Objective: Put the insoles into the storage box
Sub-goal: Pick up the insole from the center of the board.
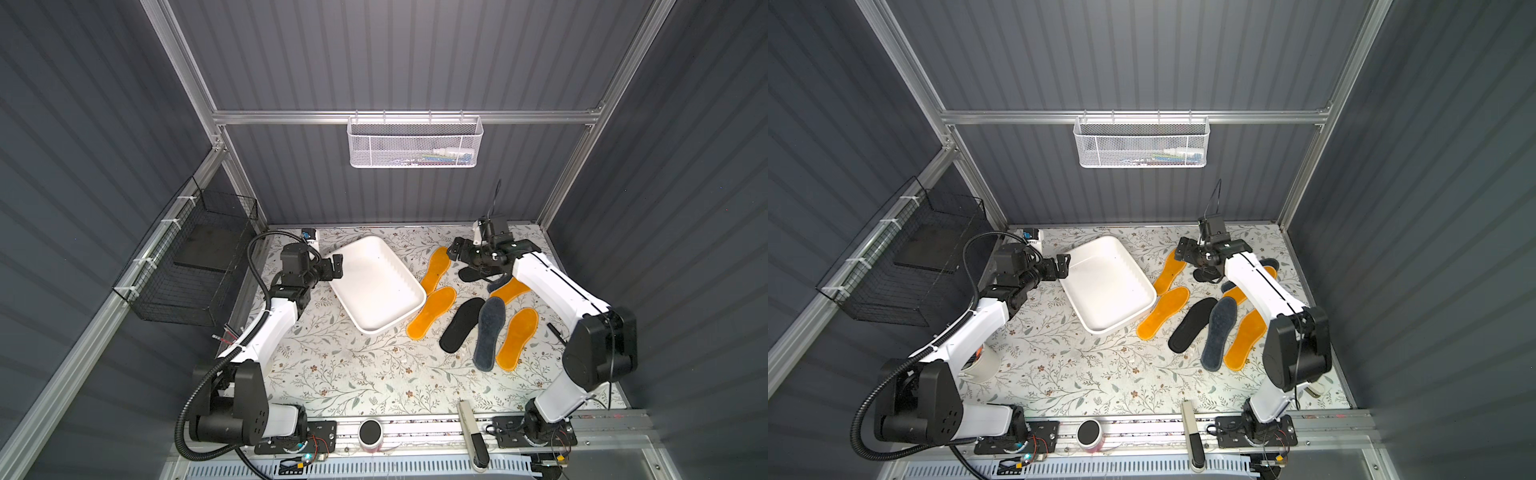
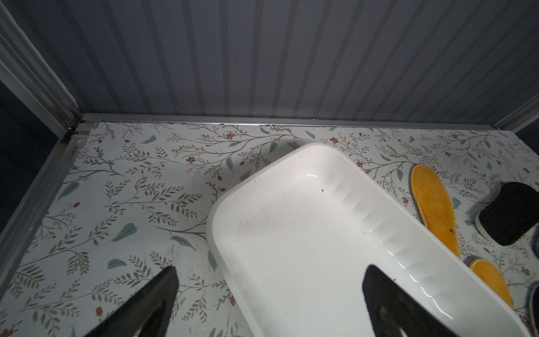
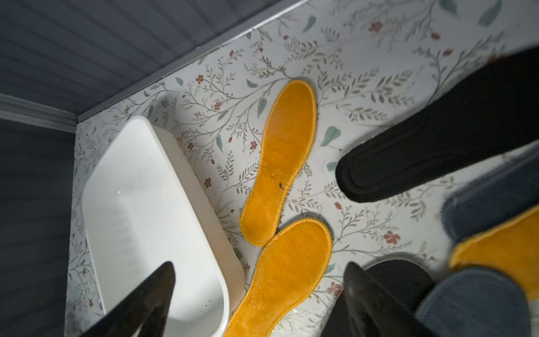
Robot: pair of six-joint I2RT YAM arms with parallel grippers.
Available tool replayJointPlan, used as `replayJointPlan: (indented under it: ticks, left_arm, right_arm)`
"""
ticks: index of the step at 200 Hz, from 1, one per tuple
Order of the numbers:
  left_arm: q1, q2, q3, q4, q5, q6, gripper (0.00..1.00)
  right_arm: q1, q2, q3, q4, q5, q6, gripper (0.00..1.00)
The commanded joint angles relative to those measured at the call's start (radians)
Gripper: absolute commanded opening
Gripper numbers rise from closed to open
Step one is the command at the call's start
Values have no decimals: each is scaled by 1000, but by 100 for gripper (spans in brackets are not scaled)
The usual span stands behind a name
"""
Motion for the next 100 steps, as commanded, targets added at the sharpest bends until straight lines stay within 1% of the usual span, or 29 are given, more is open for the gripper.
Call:
replayJointPlan:
  ticks: [1,20,69,100]
  left_arm:
    - [-6,31,35,-48,108,-46,100]
    - [-7,46,39,-49,140,-54,100]
    - [-7,51,47,-69,167,-45,100]
    - [-9,43,38,-57,216,-61,100]
  right_arm:
    - [18,68,41,-93,-4,66,78]
    - [33,120,73,-97,-35,82,70]
    - [68,190,85,-82,-35,122,68]
    - [76,210,89,-76,-40,120,65]
